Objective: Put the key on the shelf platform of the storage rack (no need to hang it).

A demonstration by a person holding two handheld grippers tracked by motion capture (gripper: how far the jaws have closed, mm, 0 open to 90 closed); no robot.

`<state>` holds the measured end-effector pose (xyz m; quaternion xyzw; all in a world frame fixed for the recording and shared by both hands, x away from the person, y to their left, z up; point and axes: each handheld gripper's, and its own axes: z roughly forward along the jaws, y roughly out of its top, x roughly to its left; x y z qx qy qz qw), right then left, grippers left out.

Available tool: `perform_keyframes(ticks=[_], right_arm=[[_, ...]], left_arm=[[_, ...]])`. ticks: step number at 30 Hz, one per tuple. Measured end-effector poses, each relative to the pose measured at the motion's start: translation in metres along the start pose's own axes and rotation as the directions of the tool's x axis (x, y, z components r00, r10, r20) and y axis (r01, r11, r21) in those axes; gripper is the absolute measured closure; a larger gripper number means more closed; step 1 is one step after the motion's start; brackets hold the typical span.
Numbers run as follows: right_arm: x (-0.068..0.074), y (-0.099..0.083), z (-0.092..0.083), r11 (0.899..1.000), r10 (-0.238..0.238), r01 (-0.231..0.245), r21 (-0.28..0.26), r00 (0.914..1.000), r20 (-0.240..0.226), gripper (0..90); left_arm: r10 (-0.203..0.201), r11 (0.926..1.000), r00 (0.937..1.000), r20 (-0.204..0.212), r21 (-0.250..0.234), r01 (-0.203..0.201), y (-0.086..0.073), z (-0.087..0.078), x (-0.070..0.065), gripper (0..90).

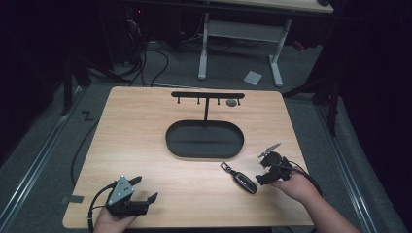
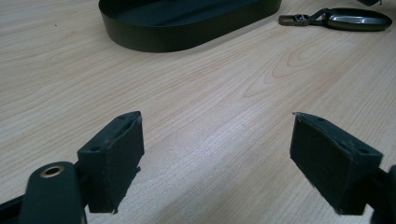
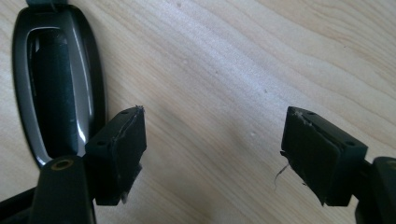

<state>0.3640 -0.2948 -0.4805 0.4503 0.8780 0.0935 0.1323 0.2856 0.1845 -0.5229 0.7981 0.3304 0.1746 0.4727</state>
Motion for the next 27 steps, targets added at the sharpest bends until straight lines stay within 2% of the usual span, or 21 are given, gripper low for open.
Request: perform_keyframes(ticks=[4,10,13,18,27], right_arm=[[0.001,0.005,-0.004,0.998,-0.034,0.035,0.053,0.9991,-0.024,20.9],[0.009,0.015,-0.014,0.994,-0.062,0.066,0.084,0.9963,-0.06,18.2],[0.012,0.019,-0.017,0.992,-0.086,0.092,0.092,0.994,-0.068,16.9],[0.018,0.023,-0.019,0.991,-0.097,0.103,0.088,0.9927,-0.072,16.6],[0.036,0.032,-0.016,0.983,-0.144,0.153,0.101,0.9857,-0.087,16.5]], left_arm=[[0.004,1.0,1.0,0.005,0.006,-0.004,0.0,0.001,0.0,18.3],[0.011,0.9999,0.9999,0.003,0.008,-0.011,0.0,0.001,-0.001,18.3],[0.009,0.9999,0.9999,0.003,0.008,-0.01,0.0,0.001,-0.001,18.2],[0.009,0.9999,1.0,0.003,0.004,-0.009,0.001,0.0,0.0,18.2],[0.011,0.9999,0.9999,0.002,0.001,-0.011,0.001,-0.001,0.0,18.1]])
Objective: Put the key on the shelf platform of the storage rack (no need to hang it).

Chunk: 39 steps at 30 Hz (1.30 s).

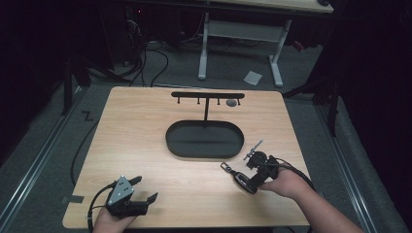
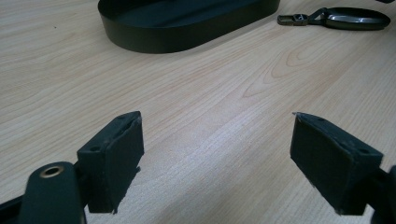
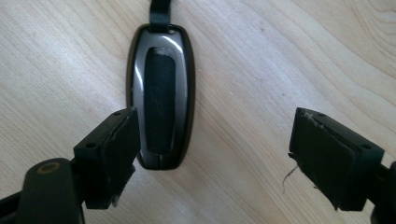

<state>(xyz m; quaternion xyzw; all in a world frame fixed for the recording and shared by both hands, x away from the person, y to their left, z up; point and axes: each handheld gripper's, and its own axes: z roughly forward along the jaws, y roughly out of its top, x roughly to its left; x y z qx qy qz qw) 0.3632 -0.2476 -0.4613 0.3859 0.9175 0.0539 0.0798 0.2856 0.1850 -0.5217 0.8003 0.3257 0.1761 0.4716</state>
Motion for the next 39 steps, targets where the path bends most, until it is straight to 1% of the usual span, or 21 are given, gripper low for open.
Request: perform_keyframes(ticks=[7,8,10,12,14,15,16,18,19,27,28,30,31,32,34,35,38,39], right_arm=[[0.007,0.005,0.006,1.0,-0.019,0.019,0.02,0.9998,-0.009,16.3],[0.008,0.006,0.008,0.999,-0.03,0.031,0.025,0.9995,-0.011,16.5],[0.01,0.007,0.01,0.999,-0.037,0.037,0.033,0.9992,-0.017,16.9],[0.012,0.008,0.012,0.999,-0.035,0.035,0.036,0.9992,-0.019,17.1],[0.015,0.01,0.015,0.997,-0.051,0.052,0.051,0.9985,-0.022,17.4],[0.017,0.012,0.018,0.996,-0.056,0.058,0.068,0.998,-0.029,18.3],[0.017,0.013,0.019,0.995,-0.064,0.066,0.071,0.9976,-0.027,19.1],[0.018,0.013,0.02,0.995,-0.062,0.064,0.076,0.9977,-0.029,19.5],[0.018,0.014,0.021,0.995,-0.072,0.074,0.074,0.9969,-0.031,19.6],[0.021,0.019,0.027,0.992,-0.081,0.085,0.092,0.9959,-0.039,22.5],[0.021,0.019,0.029,0.991,-0.087,0.091,0.1,0.9953,-0.042,25.9],[0.021,0.02,0.03,0.99,-0.086,0.09,0.104,0.9954,-0.042,27.2],[0.02,0.021,0.031,0.99,-0.085,0.089,0.108,0.9954,-0.045,31.9],[0.02,0.021,0.031,0.99,-0.085,0.089,0.108,0.9954,-0.045,31.9],[0.019,0.022,0.032,0.991,-0.073,0.079,0.107,0.996,-0.052,35.2],[0.017,0.023,0.032,0.992,-0.067,0.074,0.106,0.9957,-0.063,39.8],[0.017,0.024,0.032,0.993,-0.056,0.062,0.1,0.9965,-0.062,41.6],[0.016,0.024,0.032,0.992,-0.057,0.064,0.105,0.996,-0.07,44.5]], left_arm=[[-0.005,1.0,1.0,-0.001,-0.007,0.005,0.0,0.0,0.0,18.0],[-0.005,1.0,1.0,-0.001,-0.007,0.005,0.0,0.0,0.0,18.0],[-0.003,1.0,1.0,-0.001,-0.007,0.003,0.0,0.0,0.0,18.0],[-0.002,1.0,1.0,-0.001,-0.006,0.002,0.0,0.0,0.0,18.0],[-0.003,1.0,1.0,-0.001,-0.007,0.003,0.0,0.0,0.0,18.0],[-0.002,1.0,1.0,-0.001,-0.007,0.002,0.0,0.0,0.0,18.0],[-0.003,1.0,1.0,0.0,-0.007,0.003,0.0,0.0,0.0,18.0],[-0.002,1.0,1.0,0.001,-0.004,0.002,0.001,-0.001,0.001,18.0],[-0.002,1.0,1.0,0.001,-0.004,0.002,0.001,-0.001,0.001,18.0],[-0.001,1.0,1.0,0.0,-0.007,0.001,0.001,-0.001,0.001,18.0],[-0.001,1.0,1.0,0.0,-0.007,0.001,0.001,-0.001,0.001,18.0],[-0.001,1.0,1.0,0.001,-0.007,0.001,0.001,-0.001,0.001,18.0],[-0.001,0.9999,1.0,0.0,-0.01,0.001,0.001,-0.001,0.0,18.0],[-0.001,0.9999,1.0,0.0,-0.01,0.001,0.001,-0.001,0.0,18.0],[0.0,1.0,1.0,0.0,-0.009,0.0,0.001,-0.001,0.0,18.0],[-0.001,1.0,1.0,0.001,-0.009,0.001,0.001,-0.001,0.0,18.0],[0.0,1.0,1.0,0.001,-0.009,0.0,0.001,0.0,0.0,18.0],[0.001,1.0,1.0,0.002,-0.007,-0.001,0.001,-0.001,0.0,18.0]])
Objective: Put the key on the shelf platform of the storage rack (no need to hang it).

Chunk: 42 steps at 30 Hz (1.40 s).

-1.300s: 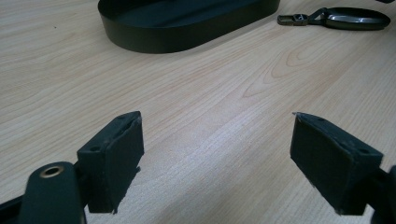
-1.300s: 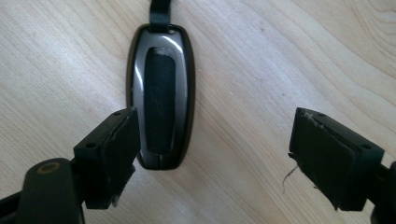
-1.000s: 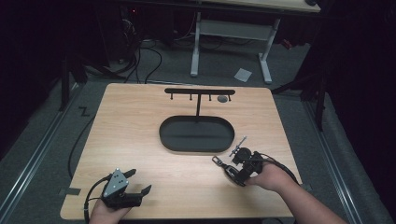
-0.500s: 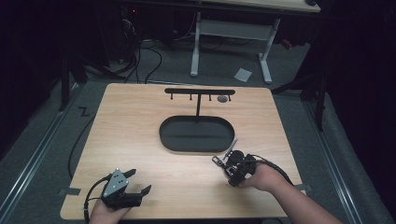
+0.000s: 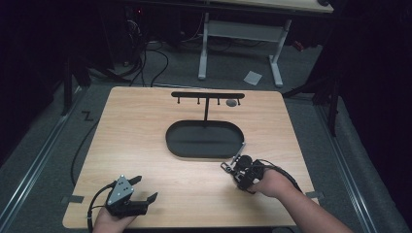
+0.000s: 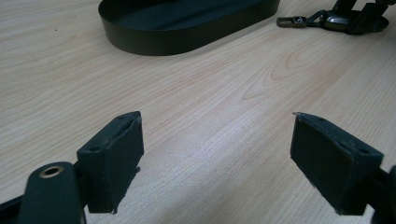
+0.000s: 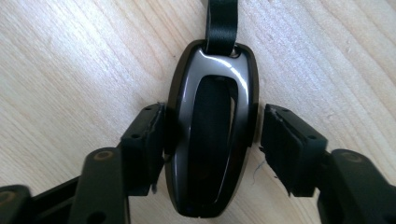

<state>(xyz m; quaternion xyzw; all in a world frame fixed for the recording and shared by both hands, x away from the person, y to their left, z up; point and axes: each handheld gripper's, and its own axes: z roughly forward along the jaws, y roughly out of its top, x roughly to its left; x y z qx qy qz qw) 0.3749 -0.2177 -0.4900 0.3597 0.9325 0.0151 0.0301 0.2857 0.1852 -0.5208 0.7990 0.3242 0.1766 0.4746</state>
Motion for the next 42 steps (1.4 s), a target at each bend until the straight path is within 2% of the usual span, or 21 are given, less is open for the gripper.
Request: perform_keyframes(ticks=[2,12,15,21,24,31,32,36,37,42], right_arm=[[-0.001,0.0,0.0,1.0,0.016,-0.016,-0.004,0.9995,-0.025,46.6],[-0.002,0.001,0.0,1.0,0.025,-0.025,0.005,0.9992,-0.031,48.4],[-0.003,0.003,0.0,1.0,0.015,-0.014,0.021,0.9993,-0.035,48.7],[-0.005,0.004,-0.005,1.0,0.012,-0.011,0.017,0.9991,-0.041,48.8],[-0.007,0.004,-0.016,1.0,0.023,-0.022,0.008,0.999,-0.037,48.8],[-0.012,0.007,-0.039,1.0,0.017,-0.017,-0.015,0.9995,-0.027,48.8],[-0.014,0.009,-0.049,0.999,0.021,-0.021,-0.029,0.9997,-0.016,48.8],[-0.017,0.011,-0.059,0.999,0.013,-0.013,-0.047,0.9999,-0.003,48.8],[-0.018,0.014,-0.068,0.998,0.018,-0.018,-0.054,0.9998,0.011,48.8],[-0.024,0.022,-0.08,0.997,0.026,-0.024,-0.071,0.9992,0.03,48.8]], left_arm=[[0.0,1.0,1.0,0.0,-0.001,0.0,0.0,0.0,0.0,18.0],[-0.001,1.0,1.0,0.0,-0.003,0.001,0.0,0.0,0.0,18.0],[-0.003,1.0,1.0,0.0,-0.003,0.003,0.0,-0.001,0.0,18.0],[-0.007,1.0,1.0,-0.003,-0.004,0.007,-0.001,-0.001,0.001,18.0],[-0.002,1.0,1.0,-0.003,-0.004,0.002,-0.001,0.0,0.0,18.0],[-0.004,1.0,1.0,-0.001,0.0,0.004,-0.001,-0.001,0.001,18.1],[-0.002,1.0,1.0,-0.002,-0.001,0.002,-0.001,-0.001,0.0,18.1],[0.0,1.0,1.0,-0.001,0.002,0.0,0.0,-0.001,0.0,18.1],[-0.001,1.0,1.0,-0.002,0.0,0.001,0.0,-0.001,0.0,18.1],[-0.005,1.0,1.0,-0.003,-0.007,0.005,-0.001,-0.001,0.0,18.1]])
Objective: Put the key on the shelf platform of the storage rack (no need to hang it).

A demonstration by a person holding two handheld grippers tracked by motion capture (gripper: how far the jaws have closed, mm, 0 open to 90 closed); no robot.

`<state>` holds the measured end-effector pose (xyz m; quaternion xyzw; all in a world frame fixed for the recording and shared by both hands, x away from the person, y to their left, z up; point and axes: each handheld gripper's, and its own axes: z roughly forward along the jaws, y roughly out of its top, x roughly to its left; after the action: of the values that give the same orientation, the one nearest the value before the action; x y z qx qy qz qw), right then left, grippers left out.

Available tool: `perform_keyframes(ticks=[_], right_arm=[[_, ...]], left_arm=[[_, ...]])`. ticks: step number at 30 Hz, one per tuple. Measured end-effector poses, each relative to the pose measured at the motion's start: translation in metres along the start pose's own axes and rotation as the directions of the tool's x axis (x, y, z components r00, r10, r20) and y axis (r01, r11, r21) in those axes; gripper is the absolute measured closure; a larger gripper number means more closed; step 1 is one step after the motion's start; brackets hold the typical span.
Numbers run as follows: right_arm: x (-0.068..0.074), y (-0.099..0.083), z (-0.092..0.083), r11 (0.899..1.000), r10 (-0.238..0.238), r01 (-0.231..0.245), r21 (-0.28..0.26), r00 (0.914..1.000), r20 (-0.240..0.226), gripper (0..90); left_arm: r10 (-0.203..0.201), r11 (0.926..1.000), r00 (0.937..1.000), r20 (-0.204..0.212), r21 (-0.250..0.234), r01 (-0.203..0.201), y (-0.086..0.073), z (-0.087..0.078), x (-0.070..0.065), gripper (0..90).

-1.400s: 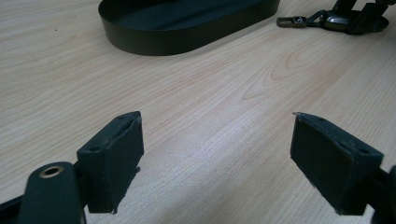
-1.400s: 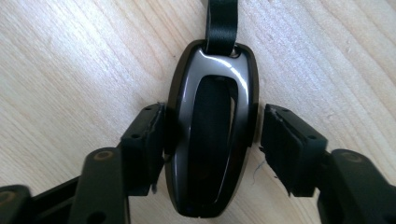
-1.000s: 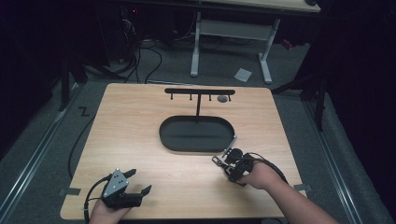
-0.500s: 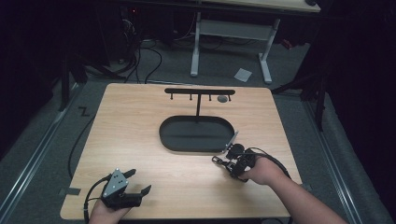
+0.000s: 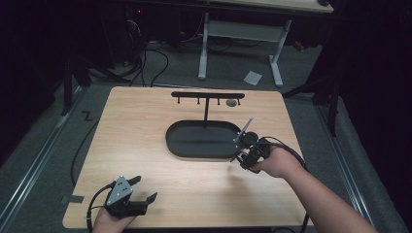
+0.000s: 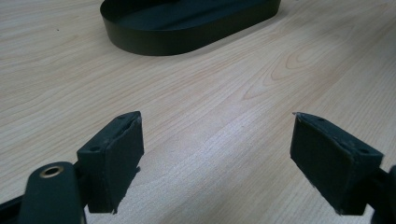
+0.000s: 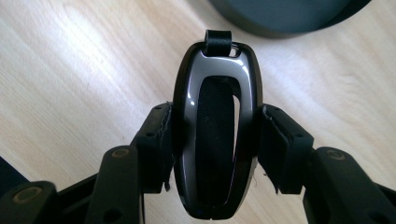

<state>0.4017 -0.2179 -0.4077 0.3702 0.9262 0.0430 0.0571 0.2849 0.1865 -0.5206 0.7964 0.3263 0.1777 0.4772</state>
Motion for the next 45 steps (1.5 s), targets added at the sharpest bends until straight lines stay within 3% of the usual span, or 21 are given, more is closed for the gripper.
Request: perform_keyframes(ticks=[16,30,45], right_arm=[[-0.01,0.042,-0.01,1.0,-0.011,0.011,-0.011,0.9995,0.029,48.8],[-0.017,0.083,0.009,1.0,-0.01,0.01,-0.003,0.9991,0.042,48.8],[-0.019,0.116,0.029,1.0,0.004,-0.003,-0.01,0.999,0.044,48.8]], left_arm=[[-0.002,1.0,1.0,-0.001,-0.001,0.002,0.0,-0.001,0.001,18.1],[-0.003,1.0,1.0,0.002,-0.001,0.003,-0.001,-0.003,0.002,18.1],[-0.002,1.0,1.0,0.01,-0.003,0.002,-0.001,-0.003,0.002,18.2]])
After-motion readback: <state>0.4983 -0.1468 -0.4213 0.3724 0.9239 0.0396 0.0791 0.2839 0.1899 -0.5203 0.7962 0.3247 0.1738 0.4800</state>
